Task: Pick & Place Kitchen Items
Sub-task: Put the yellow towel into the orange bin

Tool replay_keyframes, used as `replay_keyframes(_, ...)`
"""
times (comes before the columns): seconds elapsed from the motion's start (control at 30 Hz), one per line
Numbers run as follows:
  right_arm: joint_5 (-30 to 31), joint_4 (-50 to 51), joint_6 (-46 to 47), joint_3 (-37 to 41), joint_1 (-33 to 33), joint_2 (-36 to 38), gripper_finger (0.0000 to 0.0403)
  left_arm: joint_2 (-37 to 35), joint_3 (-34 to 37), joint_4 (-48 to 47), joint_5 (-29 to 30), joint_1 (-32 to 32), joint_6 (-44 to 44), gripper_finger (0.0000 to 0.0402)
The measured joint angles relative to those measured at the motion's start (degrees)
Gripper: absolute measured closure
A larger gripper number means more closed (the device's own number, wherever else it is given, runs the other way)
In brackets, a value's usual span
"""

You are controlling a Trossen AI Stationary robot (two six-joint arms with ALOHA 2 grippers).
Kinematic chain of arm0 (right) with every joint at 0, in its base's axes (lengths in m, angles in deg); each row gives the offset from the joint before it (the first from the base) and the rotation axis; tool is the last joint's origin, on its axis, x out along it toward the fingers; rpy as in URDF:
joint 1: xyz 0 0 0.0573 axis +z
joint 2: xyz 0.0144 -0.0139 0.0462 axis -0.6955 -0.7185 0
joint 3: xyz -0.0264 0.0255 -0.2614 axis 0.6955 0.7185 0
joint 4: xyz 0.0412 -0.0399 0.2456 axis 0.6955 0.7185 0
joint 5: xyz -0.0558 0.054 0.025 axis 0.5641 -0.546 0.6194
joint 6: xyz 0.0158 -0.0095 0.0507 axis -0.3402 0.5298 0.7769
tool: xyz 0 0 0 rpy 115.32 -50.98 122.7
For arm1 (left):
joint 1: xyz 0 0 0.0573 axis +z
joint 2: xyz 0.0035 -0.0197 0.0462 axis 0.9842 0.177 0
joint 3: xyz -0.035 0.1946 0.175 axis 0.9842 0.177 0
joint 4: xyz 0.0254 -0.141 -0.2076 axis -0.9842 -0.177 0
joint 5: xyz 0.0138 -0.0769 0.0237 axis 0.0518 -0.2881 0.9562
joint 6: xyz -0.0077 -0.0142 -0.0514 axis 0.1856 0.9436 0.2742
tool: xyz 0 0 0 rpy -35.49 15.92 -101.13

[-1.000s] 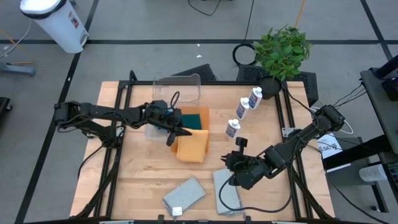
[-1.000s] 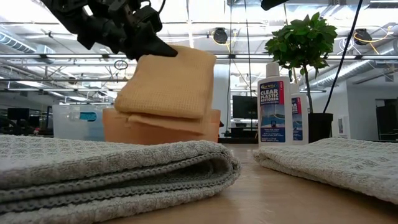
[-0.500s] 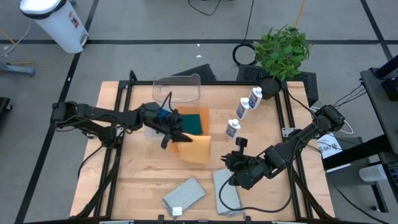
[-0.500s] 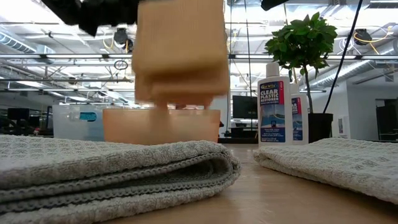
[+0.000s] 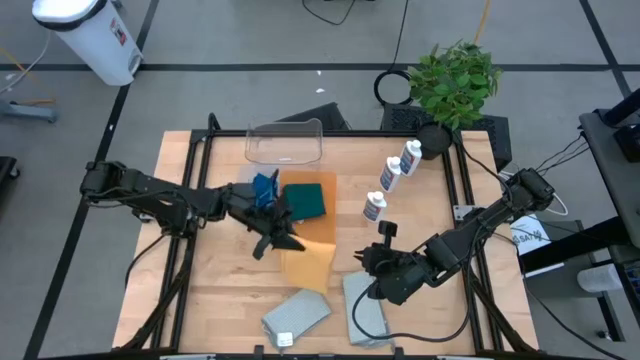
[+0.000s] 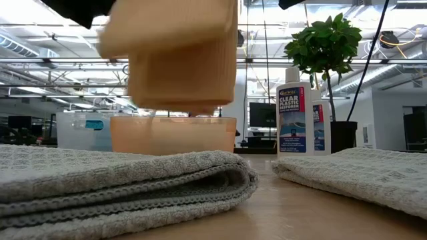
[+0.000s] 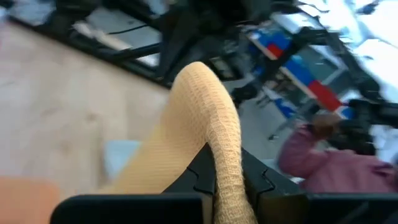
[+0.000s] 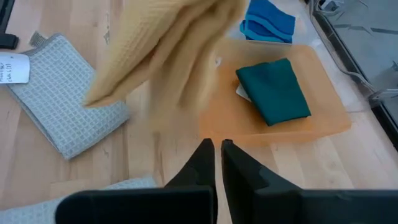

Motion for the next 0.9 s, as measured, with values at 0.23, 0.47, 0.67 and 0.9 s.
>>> replay_keyframes(0.23, -0.04, -0.14, 0.02, 0.0, 0.0, 0.0, 0.0402, 0.0, 0.0, -5.35, 5.86, 0.05, -4.24, 0.0382)
replay_keyframes(0.47, -0.04, -0.22, 0.01, 0.0, 0.0, 0.0, 0.0401, 0.02, 0.02, -11.27, 8.22, 3.59, -9.12, 0.038)
replay_keyframes(0.67, -0.04, -0.22, 0.0, 0.0, 0.0, 0.0, 0.0401, 0.04, 0.02, -12.24, 8.29, 7.23, -12.13, 0.0382)
replay_keyframes(0.9, -0.04, -0.21, -0.18, 0.0, 0.0, 0.0, 0.0401, 0.05, 0.02, -11.16, 7.17, 10.36, -14.65, 0.038)
